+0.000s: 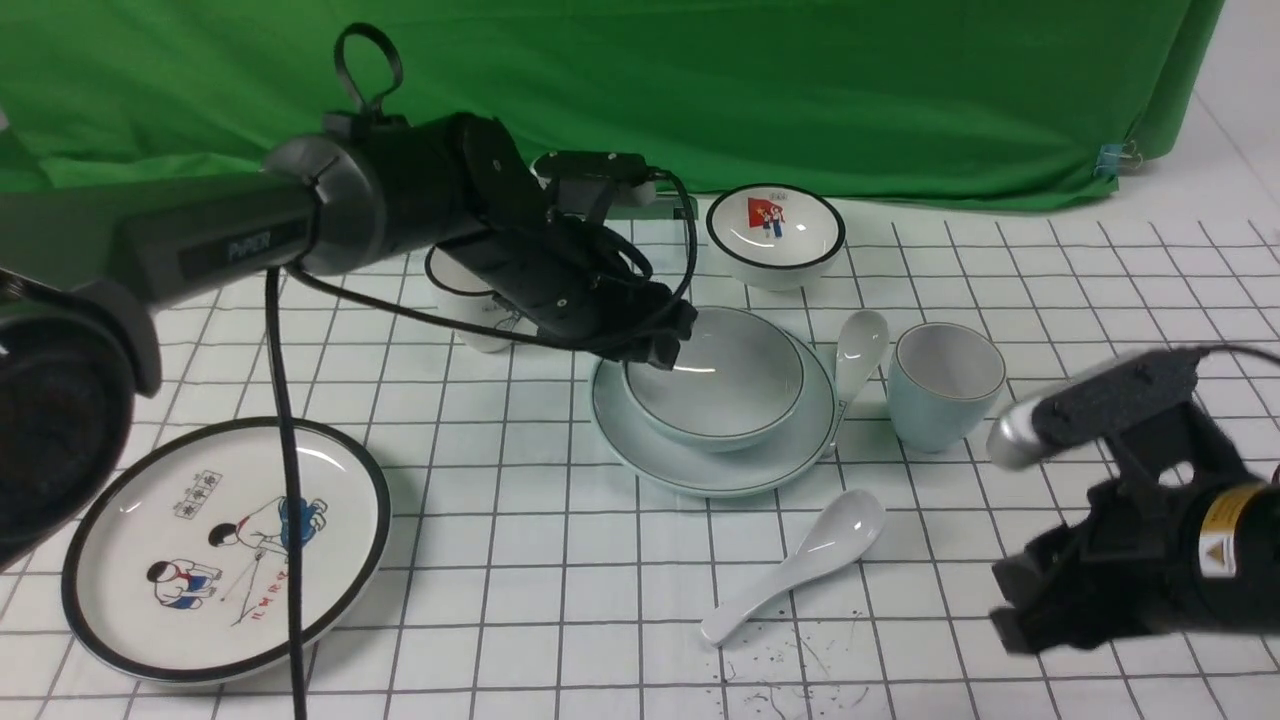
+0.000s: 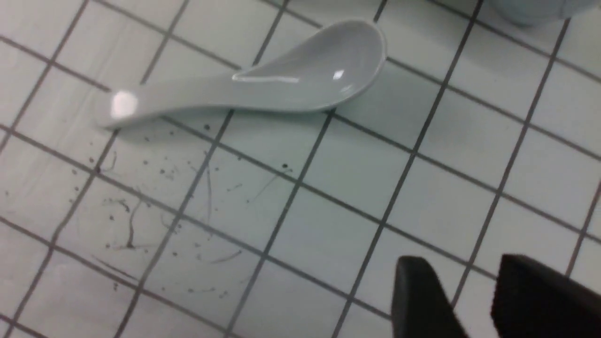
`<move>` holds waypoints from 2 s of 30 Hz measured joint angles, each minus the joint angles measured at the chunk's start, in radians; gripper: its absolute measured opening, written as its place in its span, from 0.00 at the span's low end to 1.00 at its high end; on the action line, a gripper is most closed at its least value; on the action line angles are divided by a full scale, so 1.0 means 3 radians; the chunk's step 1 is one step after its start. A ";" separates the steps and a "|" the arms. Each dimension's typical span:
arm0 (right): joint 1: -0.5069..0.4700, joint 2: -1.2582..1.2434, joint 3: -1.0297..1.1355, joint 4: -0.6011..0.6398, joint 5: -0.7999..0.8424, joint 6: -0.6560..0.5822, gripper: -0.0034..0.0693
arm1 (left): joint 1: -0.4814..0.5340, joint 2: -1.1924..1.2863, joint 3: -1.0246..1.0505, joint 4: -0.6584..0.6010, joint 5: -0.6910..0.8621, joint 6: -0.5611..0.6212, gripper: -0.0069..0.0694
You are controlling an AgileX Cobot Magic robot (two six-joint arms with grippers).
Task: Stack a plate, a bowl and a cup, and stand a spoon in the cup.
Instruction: Use the left arm to put the blue rice bowl into the blue large plate in the middle, then use the right arm to grab a blue teacup, then use the right arm to put the blue teacup into the blue rice bowl in the middle
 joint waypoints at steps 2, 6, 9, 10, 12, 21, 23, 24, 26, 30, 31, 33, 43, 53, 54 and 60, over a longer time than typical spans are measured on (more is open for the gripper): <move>-0.0083 0.0030 -0.0233 0.0000 0.0159 0.0000 0.54 | 0.0000 -0.0097 -0.0081 0.0246 0.0173 -0.0180 0.66; -0.0396 0.0300 -0.0909 0.0000 0.0509 -0.0107 0.61 | 0.0000 -0.0603 -0.0181 0.0920 0.0491 -0.0492 0.72; -0.0538 0.0623 -0.1302 0.0000 0.0541 -0.0155 0.61 | 0.0000 -0.1034 -0.0185 0.1094 0.0608 -0.0593 0.71; -0.0577 0.0808 -0.1470 -0.0001 0.0556 -0.0165 0.61 | 0.0000 -0.1240 -0.0185 0.1114 0.0658 -0.0616 0.70; -0.0637 0.1114 -0.1715 -0.0001 0.0587 -0.0178 0.61 | 0.0000 -0.1545 -0.0185 0.1113 0.0733 -0.0655 0.66; -0.0752 0.2257 -0.2585 -0.0015 0.0897 -0.0296 0.61 | 0.0000 -0.2853 0.0478 0.1123 0.0860 -0.0676 0.47; -0.0755 0.2372 -0.2627 -0.0015 0.0923 -0.0344 0.60 | 0.0000 -0.3103 0.0838 0.1154 0.0853 -0.0684 0.44; -0.0756 0.2408 -0.2632 -0.0015 0.0931 -0.0347 0.59 | 0.0000 -0.3196 0.0992 0.1168 0.0840 -0.0686 0.43; -0.0759 0.2480 -0.2645 -0.0015 0.0944 -0.0354 0.53 | 0.0000 -0.3422 0.1343 0.1211 0.0791 -0.0686 0.42; -0.0762 0.2549 -0.2645 -0.0015 0.0969 -0.0400 0.34 | 0.0000 -0.3814 0.2088 0.1395 0.0588 -0.0686 0.42; -0.0762 0.2551 -0.2645 -0.0015 0.0968 -0.0431 0.29 | 0.0000 -0.3898 0.2255 0.1459 0.0528 -0.0686 0.42; -0.0762 0.2547 -0.2650 -0.0015 0.0968 -0.0477 0.22 | 0.0000 -0.3968 0.2410 0.1522 0.0458 -0.0686 0.42; -0.0613 0.2256 -0.3132 0.0352 0.1247 -0.0707 0.17 | 0.0000 -0.4082 0.3432 0.1623 -0.0671 -0.0705 0.42; 0.0136 0.2852 -0.3995 0.0427 0.1346 -0.0754 0.17 | 0.0000 -0.4024 0.3505 0.1213 -0.0873 -0.0773 0.42; 0.0140 0.2871 -0.4019 0.0415 0.1356 -0.0746 0.17 | 0.0000 -0.4024 0.3505 0.1210 -0.0863 -0.0773 0.42; 0.0129 0.3233 -0.4178 0.0223 0.1512 -0.0600 0.17 | 0.0000 -0.4024 0.3505 0.1187 -0.0826 -0.0773 0.42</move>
